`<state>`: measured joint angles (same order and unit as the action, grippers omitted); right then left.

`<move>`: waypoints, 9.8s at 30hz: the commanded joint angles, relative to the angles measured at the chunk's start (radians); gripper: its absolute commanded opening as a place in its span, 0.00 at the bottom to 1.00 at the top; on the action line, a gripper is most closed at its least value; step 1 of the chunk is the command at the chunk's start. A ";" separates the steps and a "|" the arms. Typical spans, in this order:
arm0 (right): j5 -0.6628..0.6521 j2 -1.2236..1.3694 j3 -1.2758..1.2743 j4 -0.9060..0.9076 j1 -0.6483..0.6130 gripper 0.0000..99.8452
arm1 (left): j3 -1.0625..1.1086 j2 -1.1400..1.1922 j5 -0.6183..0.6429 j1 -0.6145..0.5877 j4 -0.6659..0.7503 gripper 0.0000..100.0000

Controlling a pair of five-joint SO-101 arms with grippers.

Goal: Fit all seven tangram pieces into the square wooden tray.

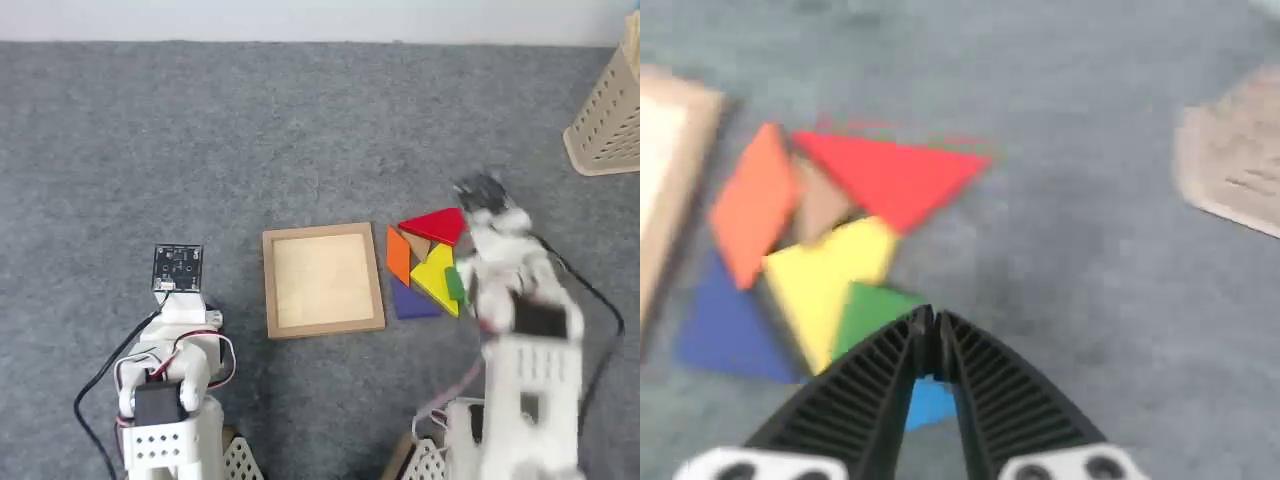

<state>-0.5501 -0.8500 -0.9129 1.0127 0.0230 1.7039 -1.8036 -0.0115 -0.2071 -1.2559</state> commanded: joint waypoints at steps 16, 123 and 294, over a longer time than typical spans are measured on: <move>0.638 0.974 0.706 0.061 -0.170 0.22 | -0.019 -0.023 0.008 -0.003 -0.006 0.01; 0.597 1.316 1.218 0.392 0.054 0.27 | -0.019 -0.023 0.008 -0.005 -0.006 0.01; 0.667 1.079 1.171 0.553 -0.282 0.01 | -0.019 -0.023 0.008 -0.005 -0.006 0.01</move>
<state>0.1358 0.4066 0.4127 1.6817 -0.1765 1.7039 -1.8036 -0.0115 -0.2071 -1.2559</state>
